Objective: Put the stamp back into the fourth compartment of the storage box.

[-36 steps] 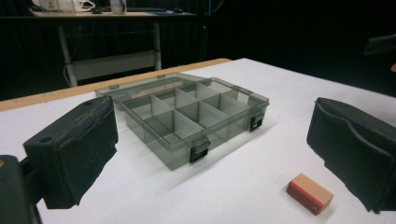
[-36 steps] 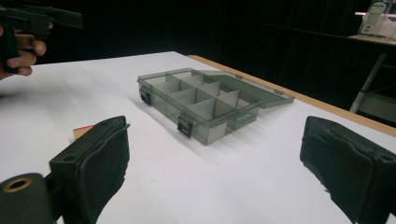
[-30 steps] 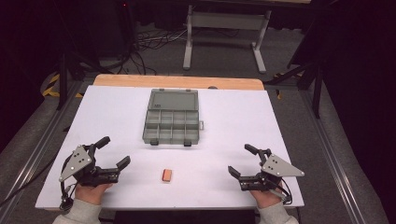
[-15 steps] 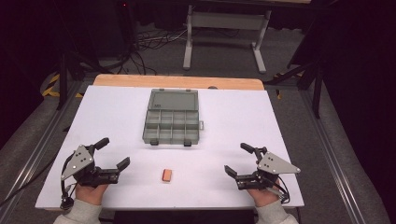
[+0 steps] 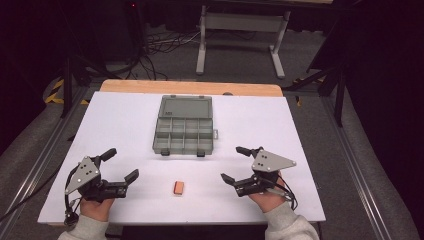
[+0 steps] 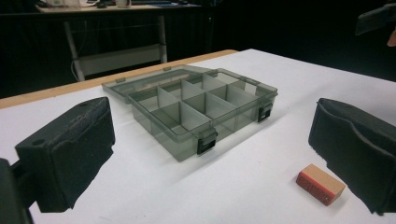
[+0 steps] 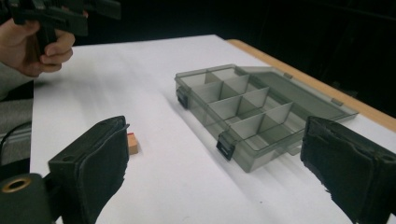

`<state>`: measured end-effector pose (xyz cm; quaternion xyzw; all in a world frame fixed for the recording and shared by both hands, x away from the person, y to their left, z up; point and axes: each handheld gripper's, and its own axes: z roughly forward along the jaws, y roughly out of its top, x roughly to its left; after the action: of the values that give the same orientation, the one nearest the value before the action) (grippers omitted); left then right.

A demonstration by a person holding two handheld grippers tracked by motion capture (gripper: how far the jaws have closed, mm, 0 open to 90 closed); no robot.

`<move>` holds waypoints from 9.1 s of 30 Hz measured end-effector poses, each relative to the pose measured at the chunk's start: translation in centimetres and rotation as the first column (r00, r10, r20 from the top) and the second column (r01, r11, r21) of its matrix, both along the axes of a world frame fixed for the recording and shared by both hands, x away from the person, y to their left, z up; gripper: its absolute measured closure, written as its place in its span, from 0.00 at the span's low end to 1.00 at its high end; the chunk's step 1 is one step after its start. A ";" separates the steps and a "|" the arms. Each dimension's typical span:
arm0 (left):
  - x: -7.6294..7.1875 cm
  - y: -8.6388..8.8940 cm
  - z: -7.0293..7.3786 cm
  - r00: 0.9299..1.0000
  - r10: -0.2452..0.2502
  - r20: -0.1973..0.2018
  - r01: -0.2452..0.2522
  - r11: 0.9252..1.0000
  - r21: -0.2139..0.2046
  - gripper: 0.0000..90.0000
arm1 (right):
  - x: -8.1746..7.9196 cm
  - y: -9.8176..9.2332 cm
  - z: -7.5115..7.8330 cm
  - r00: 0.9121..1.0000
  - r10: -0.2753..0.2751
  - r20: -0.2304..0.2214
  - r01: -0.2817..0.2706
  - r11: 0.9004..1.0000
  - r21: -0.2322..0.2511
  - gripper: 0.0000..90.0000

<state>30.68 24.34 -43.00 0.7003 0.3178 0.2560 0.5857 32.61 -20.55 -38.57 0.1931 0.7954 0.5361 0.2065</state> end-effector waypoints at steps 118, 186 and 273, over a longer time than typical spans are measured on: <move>-0.4 0.2 -0.5 1.000 0.004 0.004 -0.004 1.000 0.017 0.02 | 3.7 17.0 -5.5 0.905 0.167 -0.391 -0.364 0.781 -0.508 0.58; -0.3 0.1 -0.8 1.000 0.007 0.002 -0.007 1.000 0.013 0.02 | 6.5 14.3 2.5 0.953 0.135 -0.272 -0.243 0.877 -0.415 0.61; -0.3 0.5 -0.8 1.000 0.007 -0.008 -0.007 1.000 0.001 0.02 | 19.6 10.0 -0.3 0.903 -0.291 -0.317 0.132 0.889 -0.439 0.61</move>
<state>30.34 24.80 -43.80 0.7007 0.3226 0.2553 0.5829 52.20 -10.57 -38.86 0.3316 0.8875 0.2855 0.1447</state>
